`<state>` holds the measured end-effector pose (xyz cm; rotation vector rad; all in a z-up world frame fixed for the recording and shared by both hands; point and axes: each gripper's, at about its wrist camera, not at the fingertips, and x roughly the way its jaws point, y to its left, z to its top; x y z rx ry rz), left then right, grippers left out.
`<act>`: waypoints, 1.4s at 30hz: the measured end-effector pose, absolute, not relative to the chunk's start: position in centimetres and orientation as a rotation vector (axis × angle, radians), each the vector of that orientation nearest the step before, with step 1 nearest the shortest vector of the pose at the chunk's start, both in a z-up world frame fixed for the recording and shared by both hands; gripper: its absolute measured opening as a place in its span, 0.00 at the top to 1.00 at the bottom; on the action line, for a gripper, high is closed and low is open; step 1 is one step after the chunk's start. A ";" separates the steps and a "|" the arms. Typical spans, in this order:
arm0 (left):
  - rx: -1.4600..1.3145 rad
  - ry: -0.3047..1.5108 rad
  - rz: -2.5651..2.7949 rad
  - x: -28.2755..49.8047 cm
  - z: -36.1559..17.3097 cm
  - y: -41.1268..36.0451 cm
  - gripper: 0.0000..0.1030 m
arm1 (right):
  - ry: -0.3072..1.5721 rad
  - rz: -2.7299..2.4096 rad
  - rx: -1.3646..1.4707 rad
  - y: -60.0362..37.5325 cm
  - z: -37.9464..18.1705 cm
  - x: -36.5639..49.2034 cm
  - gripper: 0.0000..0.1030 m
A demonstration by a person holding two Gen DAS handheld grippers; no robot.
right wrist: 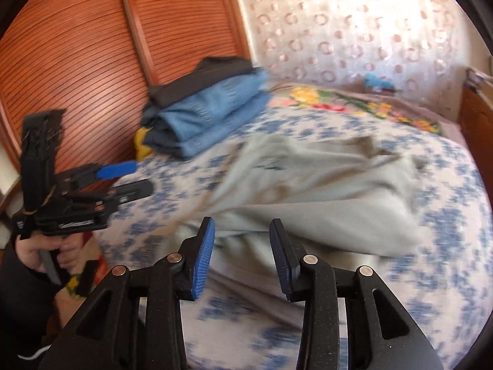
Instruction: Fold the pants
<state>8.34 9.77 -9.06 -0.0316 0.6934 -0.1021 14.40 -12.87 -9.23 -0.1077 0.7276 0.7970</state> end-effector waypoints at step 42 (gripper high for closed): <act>-0.046 0.750 -0.151 8.6 -11.3 8.7 0.32 | 0.752 0.668 -0.197 -15.4 -7.2 25.3 0.96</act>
